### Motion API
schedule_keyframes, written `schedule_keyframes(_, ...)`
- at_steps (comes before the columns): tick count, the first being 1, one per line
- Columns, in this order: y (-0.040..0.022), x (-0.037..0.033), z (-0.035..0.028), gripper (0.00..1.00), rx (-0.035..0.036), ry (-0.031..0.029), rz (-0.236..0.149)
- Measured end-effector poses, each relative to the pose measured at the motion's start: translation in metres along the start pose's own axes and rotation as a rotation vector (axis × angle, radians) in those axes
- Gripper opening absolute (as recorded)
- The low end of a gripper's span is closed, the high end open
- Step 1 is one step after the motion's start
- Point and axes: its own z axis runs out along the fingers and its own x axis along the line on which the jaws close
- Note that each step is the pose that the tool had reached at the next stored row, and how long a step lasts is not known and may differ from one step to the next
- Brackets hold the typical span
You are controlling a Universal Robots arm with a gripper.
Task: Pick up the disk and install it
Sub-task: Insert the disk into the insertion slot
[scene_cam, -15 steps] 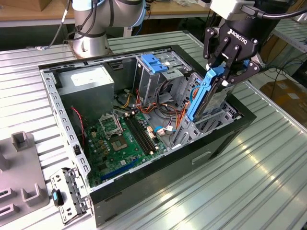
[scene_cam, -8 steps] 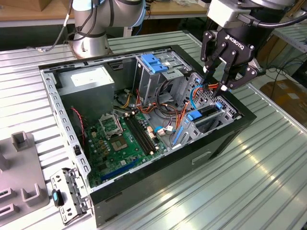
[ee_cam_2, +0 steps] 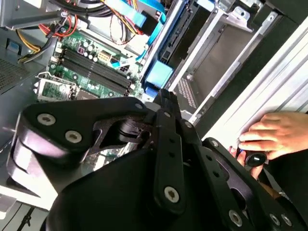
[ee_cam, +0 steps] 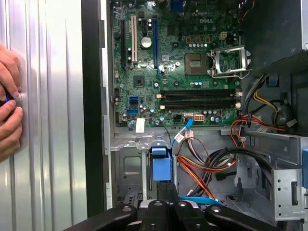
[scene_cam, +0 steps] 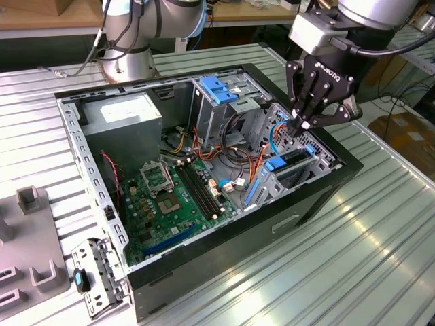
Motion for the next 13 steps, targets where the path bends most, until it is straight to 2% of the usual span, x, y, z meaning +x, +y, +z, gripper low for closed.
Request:
schedule_keyframes(2, -0.0049, -0.0001, 0.0058, 0.11, 0.0, -0.0003, 0.0)
schedule_keyframes(8, -0.0146, -0.0001, 0.0173, 0.11, 0.0, -0.0001, 0.0)
schedule_keyframes(11, -0.018, 0.0008, 0.0253, 0.11, 0.0003, -0.0003, 0.0)
schedule_keyframes(13, -0.0181, 0.001, 0.0294, 0.11, 0.0012, -0.0002, 0.0)
